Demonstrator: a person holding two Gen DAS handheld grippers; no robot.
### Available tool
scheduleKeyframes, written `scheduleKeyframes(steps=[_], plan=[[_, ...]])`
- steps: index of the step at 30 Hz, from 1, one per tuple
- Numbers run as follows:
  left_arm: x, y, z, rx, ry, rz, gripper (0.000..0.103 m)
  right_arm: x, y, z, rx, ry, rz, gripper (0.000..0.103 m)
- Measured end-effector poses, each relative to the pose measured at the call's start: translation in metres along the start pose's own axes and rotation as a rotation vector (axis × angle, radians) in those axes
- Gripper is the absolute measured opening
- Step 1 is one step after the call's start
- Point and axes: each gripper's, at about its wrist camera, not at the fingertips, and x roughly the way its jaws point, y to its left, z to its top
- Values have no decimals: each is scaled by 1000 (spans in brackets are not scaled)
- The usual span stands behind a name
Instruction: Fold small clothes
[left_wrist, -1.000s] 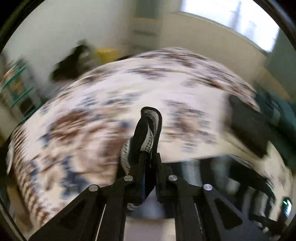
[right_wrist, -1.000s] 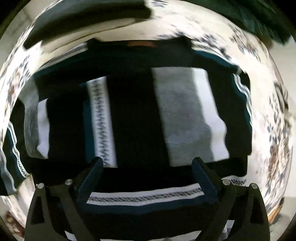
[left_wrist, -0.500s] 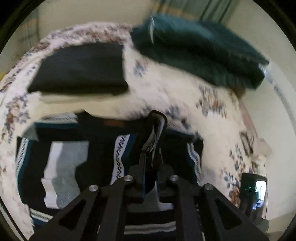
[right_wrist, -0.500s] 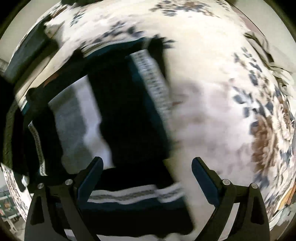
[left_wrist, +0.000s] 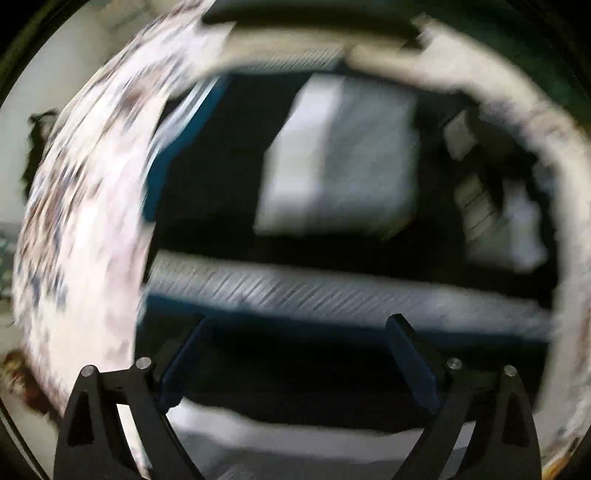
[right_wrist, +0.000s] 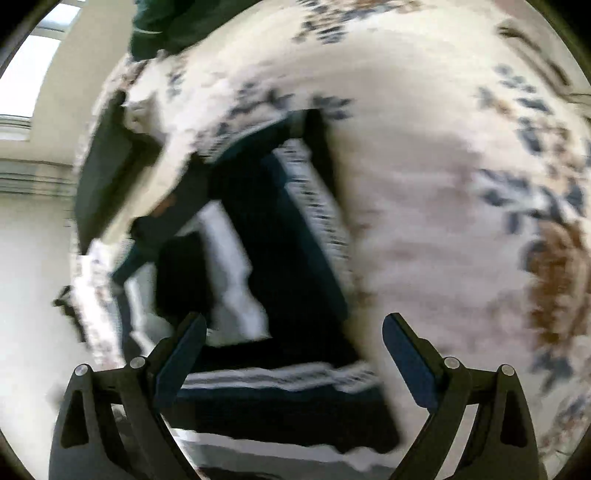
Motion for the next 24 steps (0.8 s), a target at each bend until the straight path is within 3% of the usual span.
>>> scheduleKeyframes(steps=[3, 5, 8, 12, 14, 15, 16, 17, 18, 20, 24], plan=[[30, 21, -26, -40, 58, 71, 96, 30, 30, 18, -34, 35, 54, 98], [41, 26, -31, -85, 59, 34, 103, 53, 57, 24, -53, 76, 87, 98], [54, 25, -29, -120, 67, 13, 103, 87, 97, 32, -101, 124, 108, 98], [55, 24, -31, -188, 38, 7, 103, 128, 149, 26, -221, 181, 23, 98], [54, 22, -32, -188, 34, 11, 103, 148, 163, 22, -271, 218, -60, 96], [53, 21, -32, -180, 45, 6, 103, 157, 167, 20, -289, 232, -109, 89], [52, 22, -31, -178, 59, -1, 103, 162, 168, 19, -303, 230, -150, 41], [51, 22, -29, -176, 74, -9, 103, 161, 168, 20, -311, 221, -176, 9], [48, 24, -26, -178, 87, -16, 103, 156, 165, 21, -311, 204, -203, 9], [35, 30, -24, -194, 74, -21, 103, 130, 151, 26, -258, 122, -163, 9], [-2, 49, -16, -217, -37, 7, 103, 75, 110, 39, -169, 9, -157, 9]])
